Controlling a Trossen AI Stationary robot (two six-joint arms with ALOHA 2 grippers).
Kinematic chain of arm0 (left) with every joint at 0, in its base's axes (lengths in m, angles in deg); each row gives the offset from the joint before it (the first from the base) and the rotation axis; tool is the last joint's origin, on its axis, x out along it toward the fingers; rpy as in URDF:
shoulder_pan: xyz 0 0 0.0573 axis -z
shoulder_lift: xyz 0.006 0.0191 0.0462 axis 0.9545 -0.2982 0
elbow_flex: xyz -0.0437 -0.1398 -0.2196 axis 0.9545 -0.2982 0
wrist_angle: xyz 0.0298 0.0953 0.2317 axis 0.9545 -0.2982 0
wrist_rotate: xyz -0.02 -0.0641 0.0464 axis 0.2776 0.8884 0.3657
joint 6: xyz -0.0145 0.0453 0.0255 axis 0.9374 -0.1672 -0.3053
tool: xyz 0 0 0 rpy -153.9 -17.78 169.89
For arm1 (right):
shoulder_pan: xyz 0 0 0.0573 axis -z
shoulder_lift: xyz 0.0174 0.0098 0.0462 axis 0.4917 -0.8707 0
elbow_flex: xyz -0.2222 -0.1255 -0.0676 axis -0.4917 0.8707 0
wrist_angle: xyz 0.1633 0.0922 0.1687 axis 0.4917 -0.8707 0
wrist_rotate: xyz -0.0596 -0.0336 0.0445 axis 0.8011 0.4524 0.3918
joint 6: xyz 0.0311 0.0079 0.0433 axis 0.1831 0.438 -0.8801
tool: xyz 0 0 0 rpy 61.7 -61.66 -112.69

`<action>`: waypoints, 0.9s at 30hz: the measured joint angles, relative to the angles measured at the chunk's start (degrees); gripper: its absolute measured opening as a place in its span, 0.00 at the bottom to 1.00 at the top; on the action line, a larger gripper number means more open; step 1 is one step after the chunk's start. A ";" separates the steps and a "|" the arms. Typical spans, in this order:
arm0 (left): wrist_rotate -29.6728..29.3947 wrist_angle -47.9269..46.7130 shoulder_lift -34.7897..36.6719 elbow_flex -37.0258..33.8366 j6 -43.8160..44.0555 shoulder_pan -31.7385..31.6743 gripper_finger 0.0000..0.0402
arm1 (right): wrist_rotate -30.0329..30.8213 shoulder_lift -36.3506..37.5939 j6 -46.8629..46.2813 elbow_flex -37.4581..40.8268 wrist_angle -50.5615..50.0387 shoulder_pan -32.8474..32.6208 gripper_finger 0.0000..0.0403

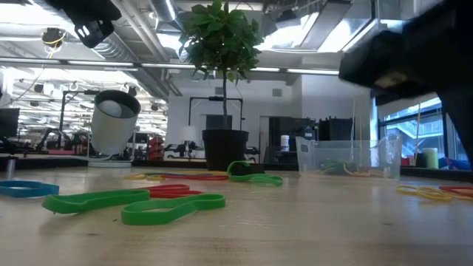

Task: Pick and place rubber bands into bin
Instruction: Put the blue rubber band into the bin

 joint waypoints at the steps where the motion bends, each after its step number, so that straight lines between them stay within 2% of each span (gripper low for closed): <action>1: 0.00 -0.02 0.00 0.00 0.02 0.00 0.00 | -0.18 -0.48 0.72 0.03 0.06 -0.05 0.22; 7: -0.02 -0.02 0.00 0.00 0.45 0.00 0.00 | -0.07 -2.36 2.51 -0.24 0.32 -0.81 0.21; 9: -0.02 -0.02 -0.02 0.00 0.46 0.00 0.00 | -0.22 -2.95 2.50 -0.26 0.14 -1.10 0.17; 13: -0.02 -0.04 -0.02 0.00 0.44 0.00 0.00 | -1.65 -3.00 -3.07 -0.20 0.19 -1.06 0.03; 18: -0.05 -0.06 -0.02 0.00 -0.40 0.00 0.00 | -1.48 -0.82 -5.90 0.07 -0.84 -0.96 0.01; 23: -0.07 -0.07 -0.02 0.00 -1.10 0.00 0.00 | 0.00 5.18 -11.30 0.24 -9.02 -1.27 0.00; 27: -0.09 0.02 -0.02 0.00 -1.15 0.00 0.00 | 5.45 10.68 -16.70 0.28 -18.35 -1.07 0.00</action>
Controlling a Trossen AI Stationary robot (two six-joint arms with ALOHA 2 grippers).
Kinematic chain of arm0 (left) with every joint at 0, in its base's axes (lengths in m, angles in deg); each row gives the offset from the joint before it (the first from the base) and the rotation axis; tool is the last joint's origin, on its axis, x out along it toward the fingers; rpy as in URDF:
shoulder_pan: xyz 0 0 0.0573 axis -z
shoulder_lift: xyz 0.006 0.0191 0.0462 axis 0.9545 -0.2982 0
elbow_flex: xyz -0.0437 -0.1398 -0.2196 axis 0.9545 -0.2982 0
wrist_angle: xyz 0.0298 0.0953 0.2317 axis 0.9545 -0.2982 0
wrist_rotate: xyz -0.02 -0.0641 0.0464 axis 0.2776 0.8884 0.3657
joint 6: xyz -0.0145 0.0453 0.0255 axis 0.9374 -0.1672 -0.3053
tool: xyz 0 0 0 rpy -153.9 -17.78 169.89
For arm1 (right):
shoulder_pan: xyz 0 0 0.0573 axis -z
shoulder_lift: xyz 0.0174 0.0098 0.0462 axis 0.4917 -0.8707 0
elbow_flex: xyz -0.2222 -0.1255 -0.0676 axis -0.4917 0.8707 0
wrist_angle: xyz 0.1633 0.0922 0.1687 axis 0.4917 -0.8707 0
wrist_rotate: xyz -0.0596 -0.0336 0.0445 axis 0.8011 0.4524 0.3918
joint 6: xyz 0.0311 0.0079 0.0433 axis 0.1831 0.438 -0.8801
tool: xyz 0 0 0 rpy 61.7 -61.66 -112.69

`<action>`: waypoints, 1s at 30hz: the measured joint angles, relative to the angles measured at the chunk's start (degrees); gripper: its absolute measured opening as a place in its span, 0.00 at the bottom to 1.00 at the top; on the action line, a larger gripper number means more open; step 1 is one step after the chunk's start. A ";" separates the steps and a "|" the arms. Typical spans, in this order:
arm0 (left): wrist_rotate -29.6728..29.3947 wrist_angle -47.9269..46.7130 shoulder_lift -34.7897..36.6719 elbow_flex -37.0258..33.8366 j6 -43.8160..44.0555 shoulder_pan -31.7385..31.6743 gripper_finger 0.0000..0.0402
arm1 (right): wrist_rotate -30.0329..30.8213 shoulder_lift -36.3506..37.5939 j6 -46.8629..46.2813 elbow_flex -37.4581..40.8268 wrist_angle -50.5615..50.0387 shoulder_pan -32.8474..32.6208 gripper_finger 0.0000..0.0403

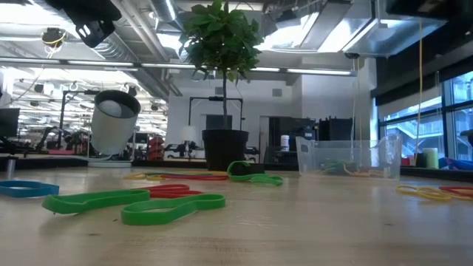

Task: Pick and place rubber bands into bin
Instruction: Put the blue rubber band into the bin

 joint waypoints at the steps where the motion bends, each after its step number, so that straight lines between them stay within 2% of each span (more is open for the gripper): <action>1: 0.00 0.00 0.00 0.00 0.34 -0.02 0.00 | 1.57 1.30 -1.91 0.07 -2.43 0.02 0.00; 4: -0.02 0.02 0.00 0.00 0.52 -0.02 0.00 | 5.30 6.80 -9.03 0.06 -11.34 0.27 0.00; 8: -0.79 0.04 0.00 0.00 0.54 -0.02 0.00 | 11.40 14.83 -16.08 4.37 -16.79 1.74 0.00; 11: -1.80 0.07 0.00 0.00 0.54 -0.02 0.00 | 15.16 23.75 -19.98 10.27 -16.99 3.83 0.00; 17: -2.95 0.04 0.00 0.00 0.54 -0.07 0.00 | 15.59 40.20 -24.21 25.68 -15.12 13.93 0.00; 22: -3.00 -0.07 0.00 0.00 -2.71 -0.15 0.00 | 15.46 51.76 -20.56 37.16 -8.85 27.85 0.00; 25: -4.42 -0.04 0.00 0.00 -6.36 -0.15 0.00 | 14.31 55.84 -11.99 42.38 -1.68 37.23 0.00; 30: -12.55 0.01 0.00 0.00 -6.89 -0.15 0.00 | 5.17 56.29 4.52 48.75 13.39 51.53 0.00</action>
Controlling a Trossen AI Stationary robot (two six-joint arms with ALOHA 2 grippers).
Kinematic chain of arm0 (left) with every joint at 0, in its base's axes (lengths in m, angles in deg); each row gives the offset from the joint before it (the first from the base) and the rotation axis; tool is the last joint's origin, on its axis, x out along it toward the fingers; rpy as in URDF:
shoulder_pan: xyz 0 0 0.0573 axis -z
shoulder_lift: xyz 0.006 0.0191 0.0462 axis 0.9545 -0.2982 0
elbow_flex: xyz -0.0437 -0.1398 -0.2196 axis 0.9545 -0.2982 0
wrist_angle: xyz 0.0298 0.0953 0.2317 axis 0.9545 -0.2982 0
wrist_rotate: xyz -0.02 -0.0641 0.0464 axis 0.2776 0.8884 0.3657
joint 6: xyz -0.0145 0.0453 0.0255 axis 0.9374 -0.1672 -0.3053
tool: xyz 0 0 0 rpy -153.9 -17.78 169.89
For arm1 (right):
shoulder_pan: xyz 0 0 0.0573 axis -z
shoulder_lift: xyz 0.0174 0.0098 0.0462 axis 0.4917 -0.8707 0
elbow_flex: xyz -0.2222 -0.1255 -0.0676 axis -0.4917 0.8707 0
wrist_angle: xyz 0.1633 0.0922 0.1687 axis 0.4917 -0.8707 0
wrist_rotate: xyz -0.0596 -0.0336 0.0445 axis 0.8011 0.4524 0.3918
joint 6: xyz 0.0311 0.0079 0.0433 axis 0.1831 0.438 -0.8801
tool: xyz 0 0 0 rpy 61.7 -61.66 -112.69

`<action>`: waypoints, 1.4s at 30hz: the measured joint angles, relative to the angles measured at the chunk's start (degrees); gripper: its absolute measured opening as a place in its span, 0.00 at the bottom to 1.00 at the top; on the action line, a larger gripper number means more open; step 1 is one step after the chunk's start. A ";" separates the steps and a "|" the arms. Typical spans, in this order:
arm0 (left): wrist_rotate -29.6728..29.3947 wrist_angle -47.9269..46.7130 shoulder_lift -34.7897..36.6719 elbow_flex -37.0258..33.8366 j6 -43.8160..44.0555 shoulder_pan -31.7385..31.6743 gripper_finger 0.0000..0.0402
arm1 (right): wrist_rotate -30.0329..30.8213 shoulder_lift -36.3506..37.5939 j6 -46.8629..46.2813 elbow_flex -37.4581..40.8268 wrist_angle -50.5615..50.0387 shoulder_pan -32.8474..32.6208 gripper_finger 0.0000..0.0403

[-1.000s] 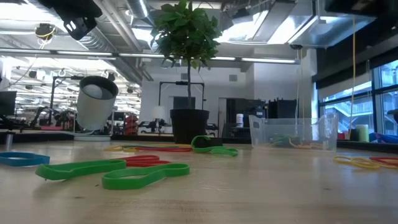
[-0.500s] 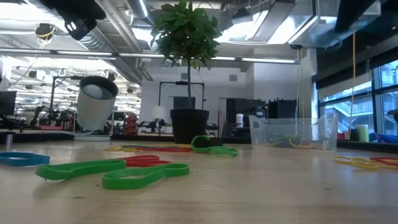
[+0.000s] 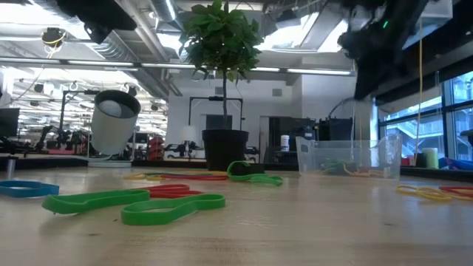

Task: Pick and place rubber bands into bin
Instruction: Put the blue rubber band into the bin, then put the top yellow rubber band into the bin

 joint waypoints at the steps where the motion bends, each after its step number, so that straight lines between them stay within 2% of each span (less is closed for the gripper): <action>1: -1.44 0.01 0.00 0.00 0.00 0.00 0.00 | -1.39 -0.86 1.70 0.94 1.03 2.32 0.00; 7: -5.59 0.04 0.00 0.00 0.04 0.00 0.00 | -8.76 -9.46 12.28 4.62 4.05 11.93 0.00; 13: -7.56 0.06 0.00 0.00 0.04 0.00 0.00 | -9.22 -17.74 19.51 4.01 6.02 14.30 0.02; 17: -8.13 0.03 0.00 0.00 0.38 0.02 0.00 | -9.21 -19.85 19.84 3.96 6.70 14.83 0.07; 21: -8.13 0.02 0.00 0.00 4.05 0.02 0.00 | -9.19 -19.92 22.29 3.96 6.76 14.80 0.12; 27: -8.33 0.01 0.00 0.00 4.39 0.02 0.01 | -9.19 -19.88 22.10 3.96 6.67 14.80 0.22; 31: -8.35 0.03 0.00 0.00 4.42 0.02 0.01 | -9.19 -17.53 20.49 3.96 5.98 14.80 0.27; 35: -8.40 0.01 0.00 0.00 4.00 0.02 0.01 | -9.16 -11.08 16.38 3.92 3.49 14.80 0.28; 39: -8.43 0.01 0.00 0.00 3.43 0.02 0.01 | -9.09 -2.10 9.62 3.89 -1.47 14.58 0.23; 42: -8.35 0.03 0.00 0.00 2.17 0.02 0.01 | -8.13 4.44 2.48 3.87 -5.28 12.24 0.15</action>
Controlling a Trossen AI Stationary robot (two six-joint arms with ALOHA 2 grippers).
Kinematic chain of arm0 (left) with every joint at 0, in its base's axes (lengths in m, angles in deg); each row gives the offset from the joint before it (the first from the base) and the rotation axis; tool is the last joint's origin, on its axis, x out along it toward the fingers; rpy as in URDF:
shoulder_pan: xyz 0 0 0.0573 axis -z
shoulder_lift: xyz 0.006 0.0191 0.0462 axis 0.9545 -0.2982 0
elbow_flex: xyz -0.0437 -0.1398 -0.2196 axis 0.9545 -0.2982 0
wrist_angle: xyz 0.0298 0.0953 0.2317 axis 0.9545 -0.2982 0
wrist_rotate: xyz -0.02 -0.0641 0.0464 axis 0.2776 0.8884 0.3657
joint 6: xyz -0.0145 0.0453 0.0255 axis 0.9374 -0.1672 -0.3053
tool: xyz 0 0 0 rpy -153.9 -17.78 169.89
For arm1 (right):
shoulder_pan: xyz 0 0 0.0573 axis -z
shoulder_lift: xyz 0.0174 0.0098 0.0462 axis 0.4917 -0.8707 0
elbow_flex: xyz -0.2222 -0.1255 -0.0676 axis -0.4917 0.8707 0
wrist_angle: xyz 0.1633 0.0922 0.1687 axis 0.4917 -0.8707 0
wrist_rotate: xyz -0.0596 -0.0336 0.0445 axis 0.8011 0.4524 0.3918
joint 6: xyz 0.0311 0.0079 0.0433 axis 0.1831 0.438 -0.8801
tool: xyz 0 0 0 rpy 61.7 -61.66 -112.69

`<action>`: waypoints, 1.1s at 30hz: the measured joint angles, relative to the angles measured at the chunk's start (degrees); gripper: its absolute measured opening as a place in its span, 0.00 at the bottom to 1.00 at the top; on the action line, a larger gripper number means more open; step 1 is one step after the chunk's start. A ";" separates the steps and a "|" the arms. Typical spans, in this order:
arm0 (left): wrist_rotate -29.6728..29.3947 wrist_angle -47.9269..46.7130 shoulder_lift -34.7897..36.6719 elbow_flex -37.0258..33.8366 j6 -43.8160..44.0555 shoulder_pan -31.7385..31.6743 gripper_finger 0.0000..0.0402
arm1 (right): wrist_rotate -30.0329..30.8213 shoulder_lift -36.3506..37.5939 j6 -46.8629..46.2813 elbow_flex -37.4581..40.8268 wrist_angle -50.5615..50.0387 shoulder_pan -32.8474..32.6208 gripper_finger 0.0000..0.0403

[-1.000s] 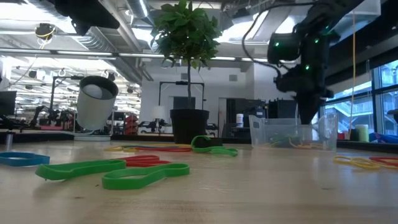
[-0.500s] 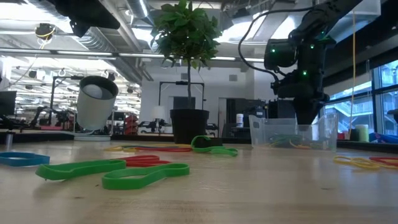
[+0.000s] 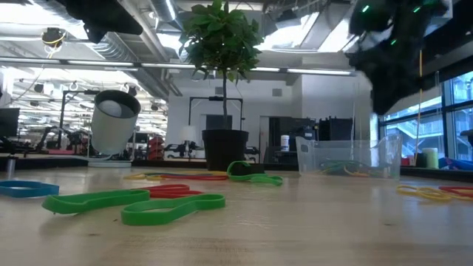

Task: Pick and place rubber bands into bin
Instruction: Put the top yellow rubber band into the bin

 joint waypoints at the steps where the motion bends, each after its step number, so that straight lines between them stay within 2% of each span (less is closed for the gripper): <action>1: 0.01 0.01 0.00 0.00 -0.87 0.00 0.01 | 0.74 1.91 -2.71 0.00 -1.11 -1.44 0.12; 4: 0.02 0.01 0.00 0.00 -2.67 0.00 0.01 | 2.21 6.09 -11.00 0.00 -2.93 -7.74 0.02; 8: 0.03 0.01 0.00 0.00 -3.00 -0.01 0.01 | 5.01 6.62 -24.18 -0.02 -2.33 -20.11 0.01; 14: 1.53 0.01 -0.04 0.00 -5.68 -0.02 0.01 | 10.87 -1.13 -41.82 -0.02 1.58 -40.42 0.01; 19: 2.91 0.07 -2.02 0.02 -3.77 -0.05 0.04 | 11.03 -9.12 -51.25 -0.02 5.35 -52.21 0.00; 26: 7.94 0.00 -12.30 1.63 0.69 -4.05 0.21 | 10.94 -14.88 -59.70 -0.02 7.08 -63.93 0.01; 30: 7.54 0.05 -20.87 3.45 4.18 -9.26 0.32 | 10.95 -14.94 -61.91 -0.02 5.37 -68.22 0.01; 33: 8.04 0.06 -27.62 4.94 6.88 -14.45 0.36 | 10.96 -14.51 -62.85 -0.02 2.48 -70.46 0.01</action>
